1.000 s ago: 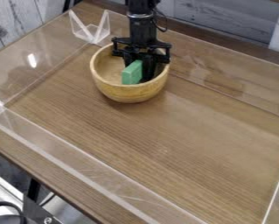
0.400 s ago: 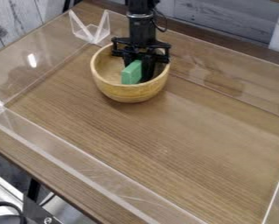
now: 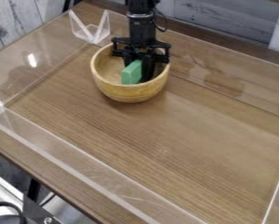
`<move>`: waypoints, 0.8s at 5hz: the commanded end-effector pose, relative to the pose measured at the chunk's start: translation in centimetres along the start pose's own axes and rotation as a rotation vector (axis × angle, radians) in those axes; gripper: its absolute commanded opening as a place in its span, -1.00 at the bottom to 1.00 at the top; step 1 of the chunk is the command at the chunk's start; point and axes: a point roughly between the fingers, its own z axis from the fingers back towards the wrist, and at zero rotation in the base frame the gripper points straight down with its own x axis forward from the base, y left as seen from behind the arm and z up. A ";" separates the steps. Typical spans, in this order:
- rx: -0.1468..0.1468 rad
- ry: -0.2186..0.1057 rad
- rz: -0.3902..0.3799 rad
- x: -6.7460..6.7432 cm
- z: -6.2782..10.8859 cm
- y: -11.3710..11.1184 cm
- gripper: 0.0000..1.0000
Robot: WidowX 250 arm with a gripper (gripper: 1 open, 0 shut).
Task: Put the green block in the brown bowl
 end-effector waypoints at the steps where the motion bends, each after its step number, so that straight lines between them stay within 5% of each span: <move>1: 0.006 -0.045 0.018 0.7 1.2 0.4 -1.00; 4: 0.007 -0.030 0.033 0.6 0.9 0.6 -1.00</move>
